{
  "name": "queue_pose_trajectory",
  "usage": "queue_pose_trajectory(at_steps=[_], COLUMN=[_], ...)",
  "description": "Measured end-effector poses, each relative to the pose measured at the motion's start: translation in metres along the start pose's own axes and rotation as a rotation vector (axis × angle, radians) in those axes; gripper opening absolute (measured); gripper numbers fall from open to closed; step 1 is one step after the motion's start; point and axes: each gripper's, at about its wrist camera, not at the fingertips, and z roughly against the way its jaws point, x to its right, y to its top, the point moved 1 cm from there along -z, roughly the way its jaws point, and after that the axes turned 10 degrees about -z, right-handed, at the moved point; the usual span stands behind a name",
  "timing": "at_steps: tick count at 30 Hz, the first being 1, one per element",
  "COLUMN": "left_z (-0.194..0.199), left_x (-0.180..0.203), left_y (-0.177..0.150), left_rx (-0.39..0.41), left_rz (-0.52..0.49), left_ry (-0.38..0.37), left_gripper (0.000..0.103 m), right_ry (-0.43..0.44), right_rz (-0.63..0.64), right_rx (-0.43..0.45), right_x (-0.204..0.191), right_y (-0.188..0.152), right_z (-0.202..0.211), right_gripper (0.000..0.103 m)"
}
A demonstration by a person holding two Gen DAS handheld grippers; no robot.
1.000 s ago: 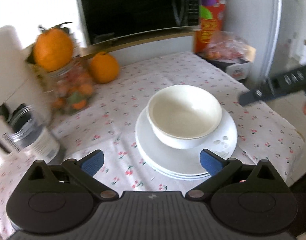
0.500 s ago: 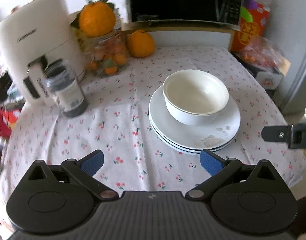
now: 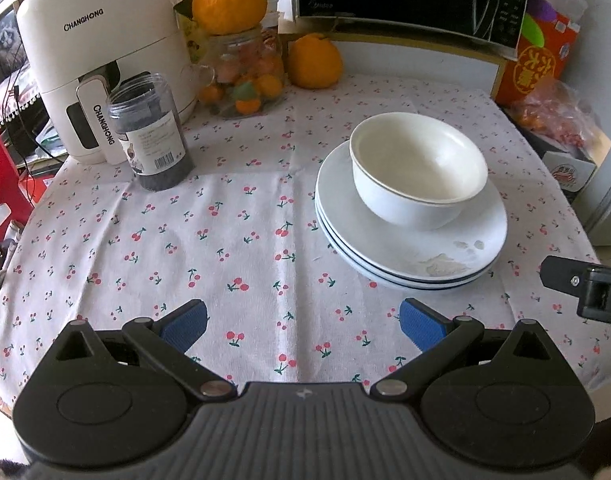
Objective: Organize plates and bowls
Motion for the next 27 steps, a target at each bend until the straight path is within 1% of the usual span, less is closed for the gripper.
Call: queue_pose_trajectory(at_steps=[3,6,12,27], left_z=[-0.0015,-0.0021,-0.0009,0.0007], left_x=[0.0006,0.0031,0.0065,0.0067], left_y=[-0.0007,-0.0014,-0.0021,-0.0031], left_rx=[-0.010,-0.016,-0.008,0.000], left_rz=[0.016,0.009,-0.008,-0.033], left_ry=[-0.013,-0.017,-0.010,-0.006], left_gripper=[0.103,0.103,0.103,0.103], right_ry=[-0.004,-0.004,-0.005,-0.017], right_rz=[-0.006,0.008,0.046,0.047], right_rx=[-0.014,-0.015,-0.009,-0.021], right_x=[0.0007,-0.0013,-0.0072,-0.0066], right_y=[-0.0015,-0.0036,-0.0078,-0.0102], right_z=[-0.0033,-0.0040,-0.0035,-0.0068], right_gripper=[0.102,0.102,0.102,0.103])
